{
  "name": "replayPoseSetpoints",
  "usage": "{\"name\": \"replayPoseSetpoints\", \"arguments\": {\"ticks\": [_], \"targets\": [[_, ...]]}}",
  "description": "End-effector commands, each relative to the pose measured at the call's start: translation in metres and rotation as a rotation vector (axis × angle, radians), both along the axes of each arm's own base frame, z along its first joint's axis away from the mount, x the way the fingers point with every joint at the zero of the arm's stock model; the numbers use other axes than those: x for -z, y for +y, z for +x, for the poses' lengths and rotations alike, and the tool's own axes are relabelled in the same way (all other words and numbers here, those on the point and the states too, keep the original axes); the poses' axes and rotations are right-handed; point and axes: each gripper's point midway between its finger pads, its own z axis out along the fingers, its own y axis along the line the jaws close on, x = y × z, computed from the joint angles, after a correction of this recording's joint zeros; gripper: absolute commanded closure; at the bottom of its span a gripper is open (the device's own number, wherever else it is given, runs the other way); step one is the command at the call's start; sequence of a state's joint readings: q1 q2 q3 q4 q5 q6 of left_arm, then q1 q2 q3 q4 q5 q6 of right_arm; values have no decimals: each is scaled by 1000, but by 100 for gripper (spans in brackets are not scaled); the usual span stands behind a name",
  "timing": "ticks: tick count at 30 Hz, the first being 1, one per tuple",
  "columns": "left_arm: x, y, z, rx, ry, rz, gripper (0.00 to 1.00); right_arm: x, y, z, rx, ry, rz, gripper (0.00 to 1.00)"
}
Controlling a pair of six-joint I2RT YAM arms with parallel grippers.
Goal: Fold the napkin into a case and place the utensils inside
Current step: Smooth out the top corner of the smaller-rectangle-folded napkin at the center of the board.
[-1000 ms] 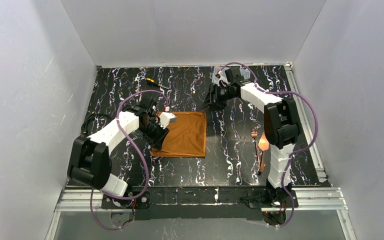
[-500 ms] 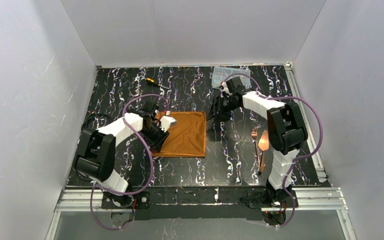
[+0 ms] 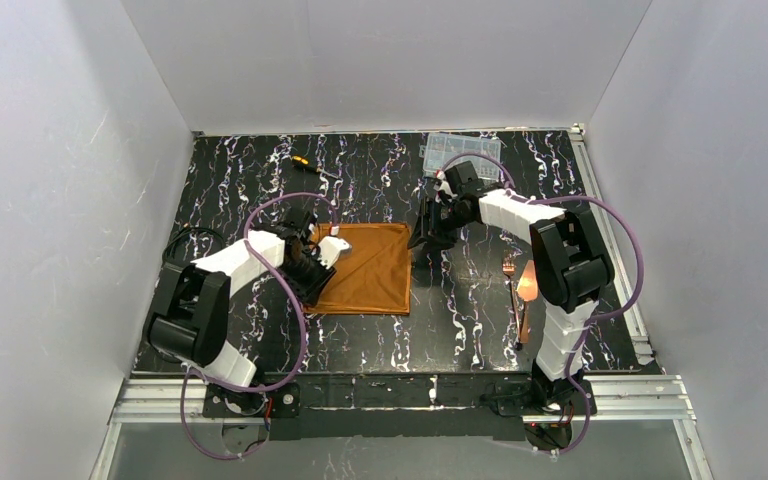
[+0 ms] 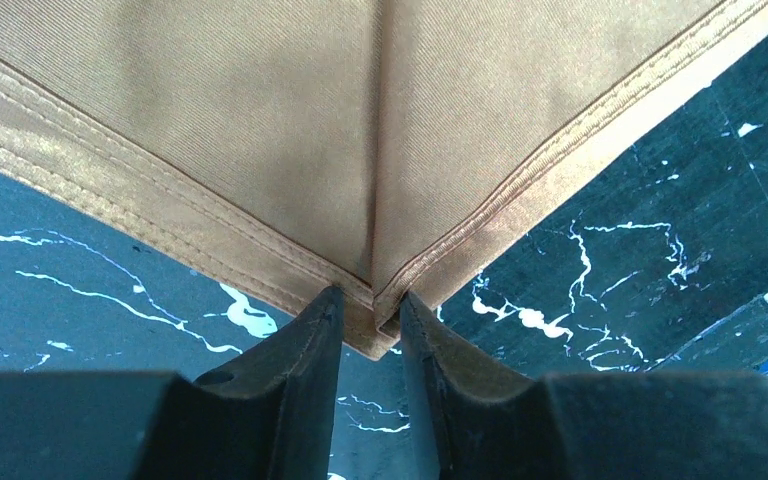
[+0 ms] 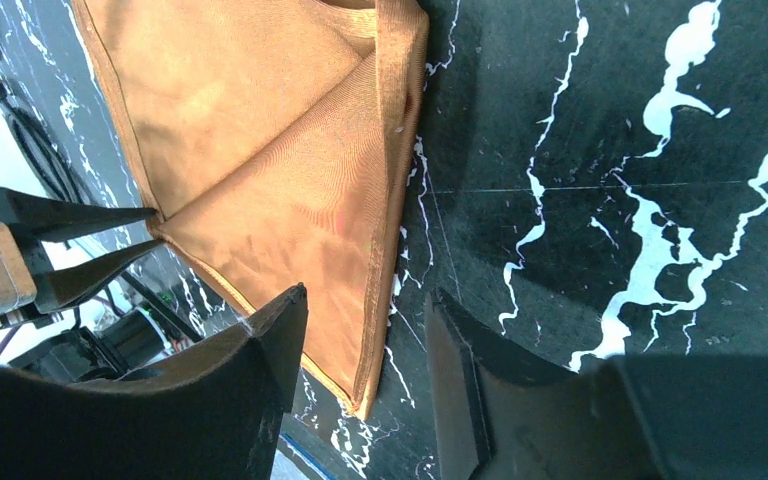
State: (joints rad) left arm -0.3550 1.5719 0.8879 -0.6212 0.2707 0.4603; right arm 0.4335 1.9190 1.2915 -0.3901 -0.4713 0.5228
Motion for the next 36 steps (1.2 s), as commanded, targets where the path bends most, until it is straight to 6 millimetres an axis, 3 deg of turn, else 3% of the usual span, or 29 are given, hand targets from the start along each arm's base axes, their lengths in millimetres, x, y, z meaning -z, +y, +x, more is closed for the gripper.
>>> {"name": "replayPoseSetpoints", "arguments": {"ticks": [1,17,20,27,32,36], "targets": [[-8,7,-6,18,-31,13,74,-13,1,5,18,-50,10,45],[-2,9,-14,35,-8,13,82,3,3,17,27,-47,-35,44],[1,13,-13,44,-20,31,99,5,6,28,34,-63,-43,44],[-3,23,-9,60,-87,69,100,3,25,66,40,-86,-21,44],[-5,24,-11,66,-96,69,100,11,30,76,34,-81,-28,49],[-1,22,-15,60,-65,57,100,12,31,81,35,-88,-30,60]]}}
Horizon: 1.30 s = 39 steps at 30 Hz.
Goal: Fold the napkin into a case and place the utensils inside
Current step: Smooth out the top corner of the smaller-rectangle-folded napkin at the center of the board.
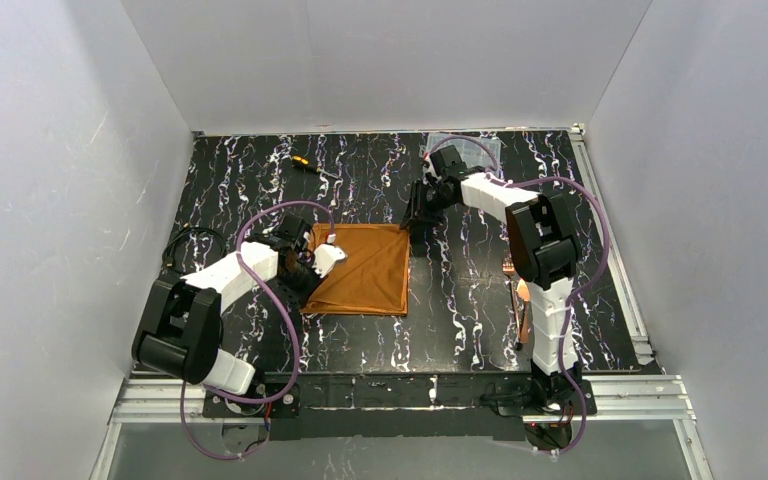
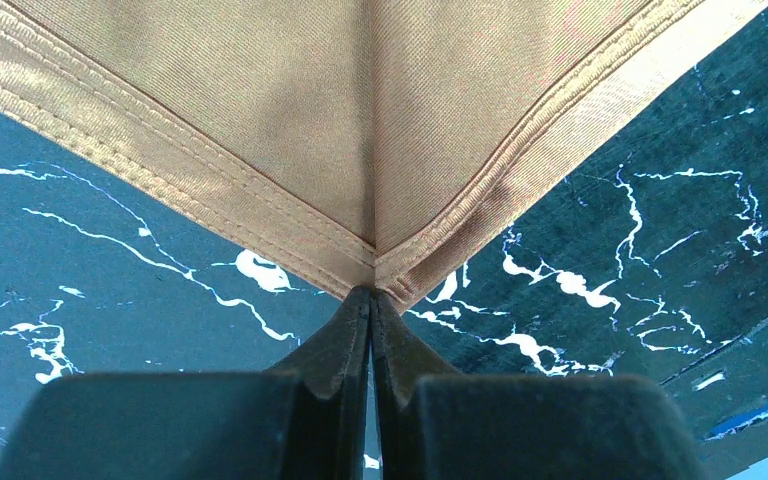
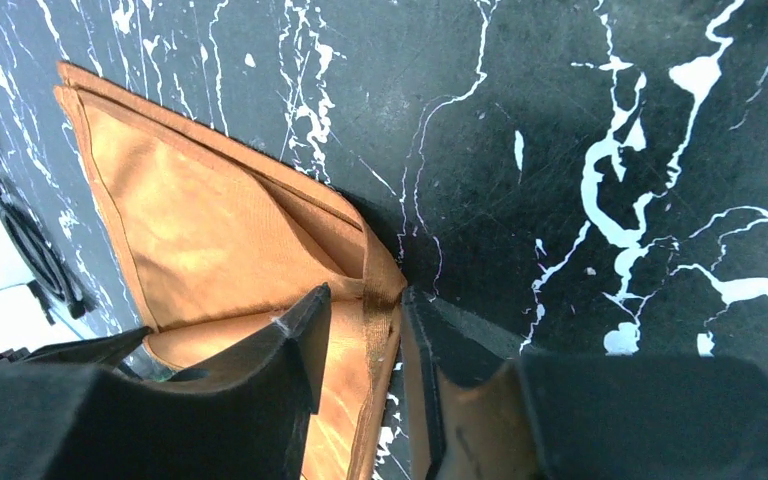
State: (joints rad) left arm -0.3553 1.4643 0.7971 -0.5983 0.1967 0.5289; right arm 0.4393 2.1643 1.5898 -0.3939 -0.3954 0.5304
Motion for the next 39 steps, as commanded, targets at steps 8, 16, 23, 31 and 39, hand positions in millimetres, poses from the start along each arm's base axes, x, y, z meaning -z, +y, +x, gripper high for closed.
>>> {"name": "replayPoseSetpoints", "arguments": {"ticks": [8,16,23,31,39], "targets": [[1,1,-7,4,27,-2,100,-14,10,13,-2,-23,24,76],[3,3,-10,12,25,2,100,-7,10,10,1,12,10,66],[1,3,-11,11,26,-1,100,-16,-6,8,41,-10,-63,53],[2,2,-11,10,36,-3,100,-29,-8,-3,83,-55,-14,64],[2,3,-13,9,32,-1,100,-25,7,-1,42,-19,22,64]]}}
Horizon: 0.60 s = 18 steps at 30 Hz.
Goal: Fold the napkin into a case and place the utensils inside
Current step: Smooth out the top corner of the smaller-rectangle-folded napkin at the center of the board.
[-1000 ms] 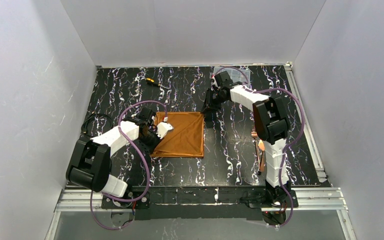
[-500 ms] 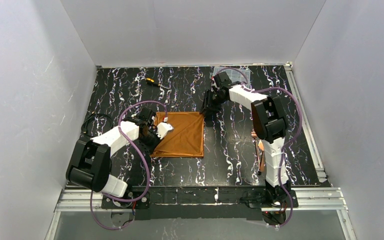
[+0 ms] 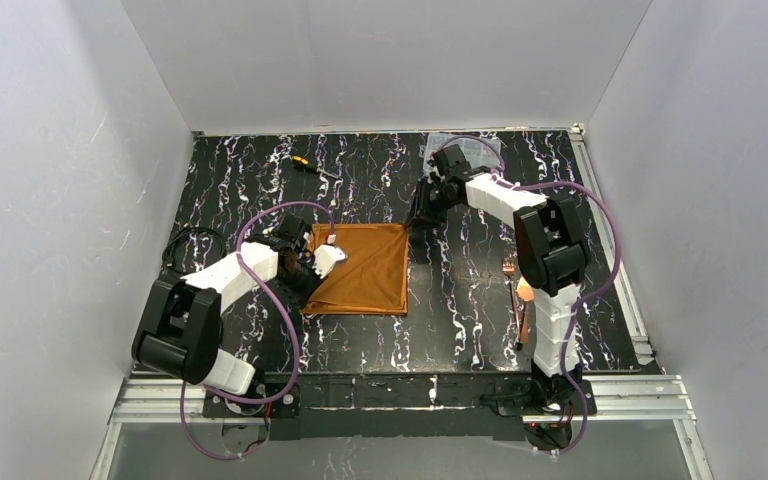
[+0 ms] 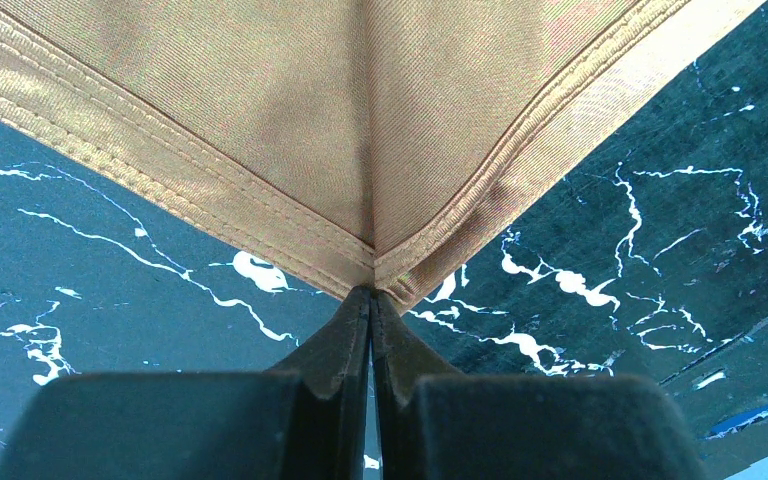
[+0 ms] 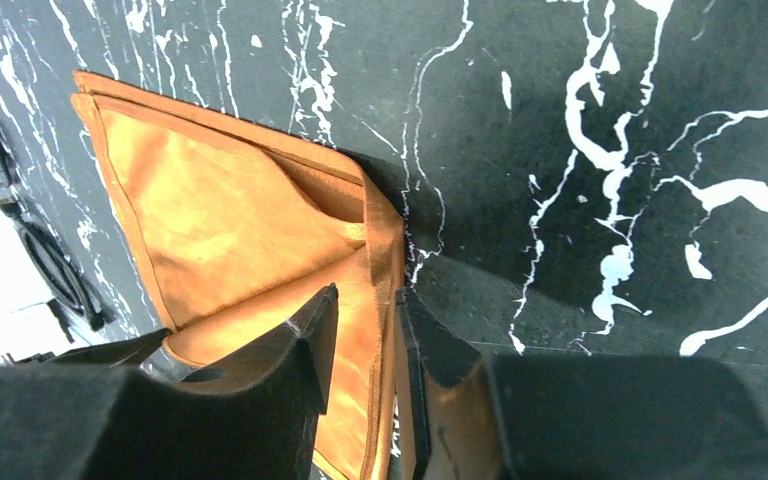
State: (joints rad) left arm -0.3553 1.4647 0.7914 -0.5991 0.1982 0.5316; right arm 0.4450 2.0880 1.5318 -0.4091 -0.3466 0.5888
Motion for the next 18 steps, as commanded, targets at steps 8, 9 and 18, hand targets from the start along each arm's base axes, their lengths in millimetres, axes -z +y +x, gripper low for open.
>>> {"name": "replayPoseSetpoints", "arguments": {"ticks": [8,9,18], "targets": [[1,2,-11,7,20,-5,100,3,17,4,-44,-16,8,67],[1,3,-10,6,19,-5,100,5,17,4,-43,-11,3,72],[3,4,-12,11,19,0,100,-3,17,10,-38,-44,-2,99]]}}
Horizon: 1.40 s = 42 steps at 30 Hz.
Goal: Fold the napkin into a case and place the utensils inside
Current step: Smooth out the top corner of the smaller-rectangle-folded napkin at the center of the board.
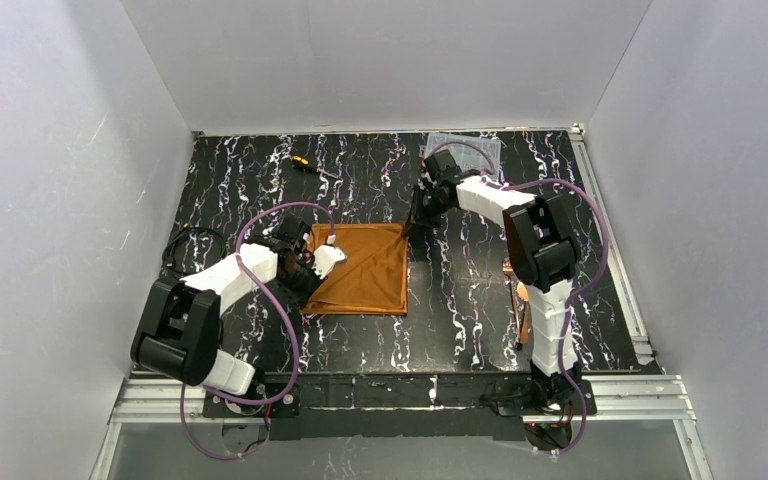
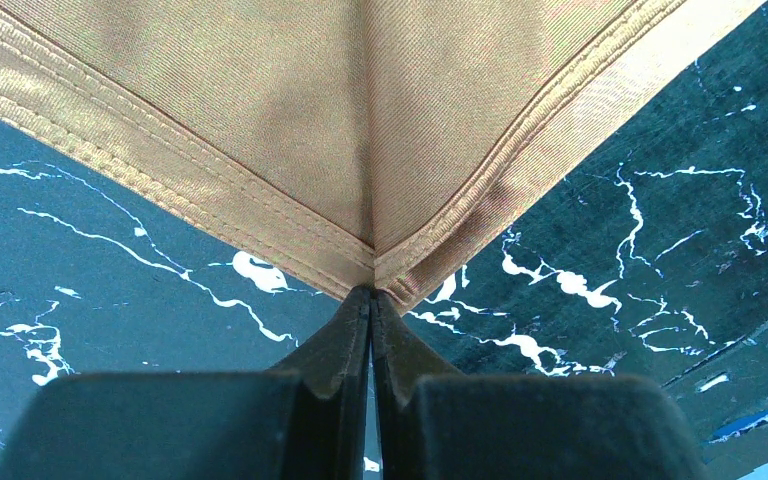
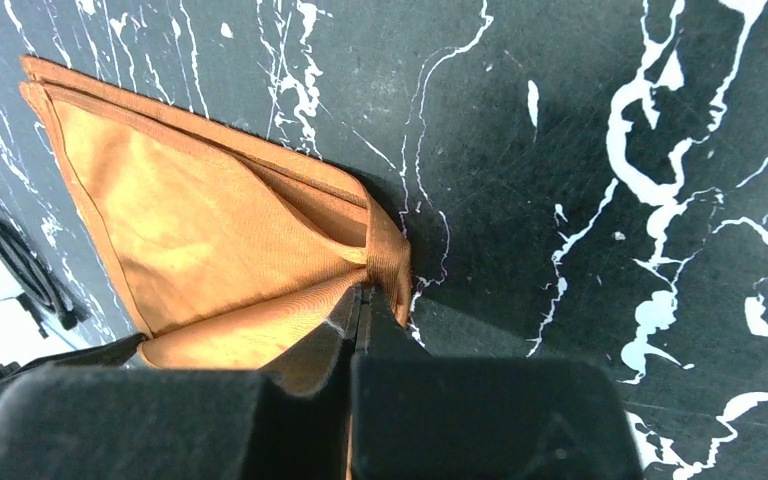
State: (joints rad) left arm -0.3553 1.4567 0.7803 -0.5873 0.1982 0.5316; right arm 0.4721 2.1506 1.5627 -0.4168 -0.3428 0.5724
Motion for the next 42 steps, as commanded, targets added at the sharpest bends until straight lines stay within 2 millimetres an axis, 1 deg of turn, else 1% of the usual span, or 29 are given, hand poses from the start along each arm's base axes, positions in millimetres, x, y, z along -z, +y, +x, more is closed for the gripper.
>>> {"name": "replayPoseSetpoints", "arguments": {"ticks": [1,7,11,14,16,19,23,25,28,30,31,32,33,35,36,37,38,40,42], "targets": [[2,4,-11,10,27,5,100,-24,7,15,-4,-70,29,99],[1,7,-11,12,13,14,100,-33,15,21,-19,-91,80,99],[1,7,-13,13,12,14,100,-23,18,20,-30,-63,89,99],[1,7,-13,12,13,13,100,-11,15,20,-27,-40,79,99],[1,7,-14,11,16,10,100,-6,11,19,-24,-29,72,99],[1,7,-15,12,16,10,100,-10,8,23,-15,-47,78,99],[0,7,-16,10,18,7,100,-17,2,32,1,-57,94,99],[-1,7,-17,8,18,6,100,-18,-1,37,10,-61,99,98],[-1,8,-17,7,17,8,100,-15,-1,39,1,-51,127,95],[-1,8,-18,7,22,9,100,-11,5,33,-38,-22,164,89],[-1,8,-19,6,24,8,100,-9,6,31,-52,-11,169,84],[-2,7,-19,5,25,8,100,-12,9,29,-68,-14,180,78],[-4,7,-19,3,27,6,97,-16,11,27,-84,-30,184,72],[-9,6,-18,0,26,1,87,-30,10,27,-90,-72,179,62],[-13,5,-18,-3,27,-2,82,-39,8,28,-90,-96,170,54],[-17,5,-17,-7,24,-4,78,-54,6,29,-85,-136,162,48],[-22,4,-16,-11,17,-6,75,-65,2,30,-78,-164,153,43],[-34,3,-13,-10,-2,-15,73,-82,-5,28,-60,-215,132,36],[-46,3,-11,-8,-35,-22,72,-97,-12,23,-43,-253,114,32]]}}
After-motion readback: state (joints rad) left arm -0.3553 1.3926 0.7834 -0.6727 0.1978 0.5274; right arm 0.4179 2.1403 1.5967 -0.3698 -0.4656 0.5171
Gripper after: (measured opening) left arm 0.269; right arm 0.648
